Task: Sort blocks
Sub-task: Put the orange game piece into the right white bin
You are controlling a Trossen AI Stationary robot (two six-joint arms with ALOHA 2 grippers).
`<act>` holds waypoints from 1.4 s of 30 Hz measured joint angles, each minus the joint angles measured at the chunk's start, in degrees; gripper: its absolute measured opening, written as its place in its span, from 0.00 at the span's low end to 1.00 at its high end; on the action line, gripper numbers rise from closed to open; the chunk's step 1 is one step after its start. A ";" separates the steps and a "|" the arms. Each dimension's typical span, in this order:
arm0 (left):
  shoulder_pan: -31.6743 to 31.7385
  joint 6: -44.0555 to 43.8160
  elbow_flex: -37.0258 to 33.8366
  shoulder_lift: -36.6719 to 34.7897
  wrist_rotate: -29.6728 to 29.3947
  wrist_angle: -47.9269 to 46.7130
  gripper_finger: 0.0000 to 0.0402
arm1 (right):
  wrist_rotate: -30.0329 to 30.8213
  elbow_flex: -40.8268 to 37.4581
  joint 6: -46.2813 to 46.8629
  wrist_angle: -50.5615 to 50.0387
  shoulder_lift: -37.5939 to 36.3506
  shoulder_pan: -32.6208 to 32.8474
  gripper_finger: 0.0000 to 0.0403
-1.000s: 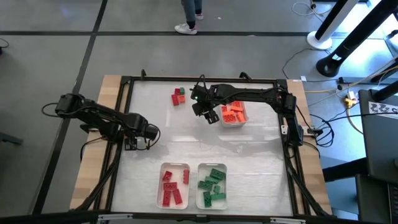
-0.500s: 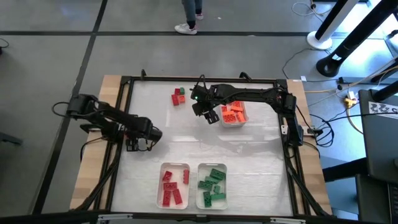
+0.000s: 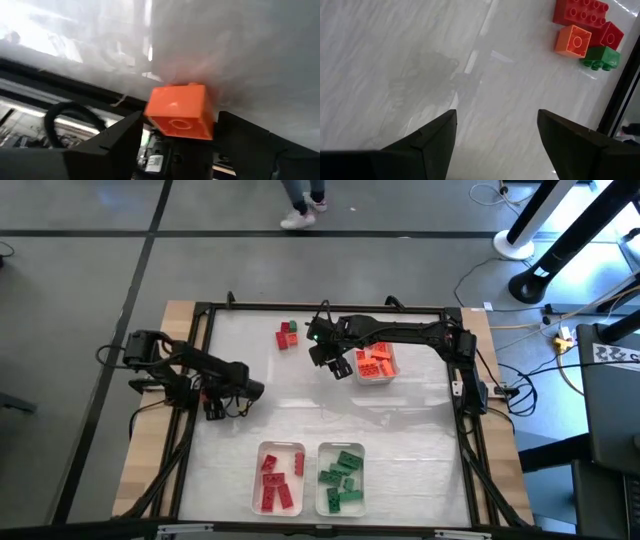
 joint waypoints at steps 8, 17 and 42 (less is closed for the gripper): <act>0.20 0.36 0.38 -0.01 -1.03 0.23 0.49 | 0.02 0.00 -0.01 -0.03 0.00 0.00 0.68; 0.20 0.69 0.92 -0.07 -0.60 0.80 0.33 | 0.02 0.00 -0.01 -0.51 0.00 0.00 0.68; 0.18 1.86 13.30 -0.26 3.19 3.14 0.29 | 8.58 0.07 -3.20 -8.02 -9.08 -0.61 0.68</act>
